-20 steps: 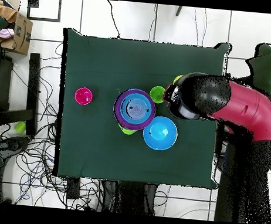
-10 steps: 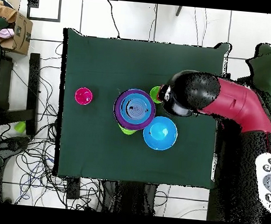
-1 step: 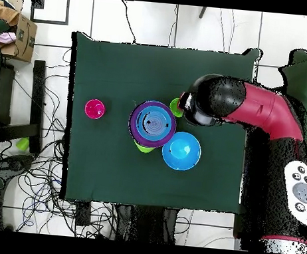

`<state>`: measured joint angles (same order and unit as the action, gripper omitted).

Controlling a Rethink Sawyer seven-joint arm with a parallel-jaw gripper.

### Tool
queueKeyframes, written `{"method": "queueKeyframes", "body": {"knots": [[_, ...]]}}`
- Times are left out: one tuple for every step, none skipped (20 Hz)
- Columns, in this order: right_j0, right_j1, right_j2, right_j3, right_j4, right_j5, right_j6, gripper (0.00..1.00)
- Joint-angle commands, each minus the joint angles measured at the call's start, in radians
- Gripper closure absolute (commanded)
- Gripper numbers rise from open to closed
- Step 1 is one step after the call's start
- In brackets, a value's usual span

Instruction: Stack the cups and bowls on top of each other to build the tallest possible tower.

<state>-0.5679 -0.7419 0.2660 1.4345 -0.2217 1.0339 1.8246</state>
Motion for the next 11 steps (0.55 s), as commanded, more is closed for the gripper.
{"method": "queueKeyframes", "body": {"knots": [[-0.052, -0.045, 0.102, 0.083, -0.013, -0.074, -0.194, 0.0], [-0.063, -0.056, 0.109, 0.093, -0.01, -0.065, -0.209, 0.0], [-0.083, -0.074, 0.117, 0.098, -0.009, -0.041, -0.241, 0.0], [-0.097, -0.079, 0.127, 0.096, -0.01, -0.031, -0.258, 0.0], [-0.115, -0.077, 0.14, 0.088, -0.012, -0.014, -0.282, 0.0], [-0.126, -0.075, 0.15, 0.085, -0.015, -0.005, -0.289, 0.0], [-0.141, -0.066, 0.162, 0.084, -0.02, -0.003, -0.307, 0.0], [-0.15, -0.058, 0.171, 0.082, -0.026, -0.002, -0.308, 0.0], [-0.16, -0.046, 0.181, 0.082, -0.032, -0.007, -0.309, 0.0], [-0.166, -0.038, 0.188, 0.079, -0.039, -0.007, -0.306, 0.0], [-0.173, -0.027, 0.196, 0.077, -0.045, -0.011, -0.305, 0.0]]}}
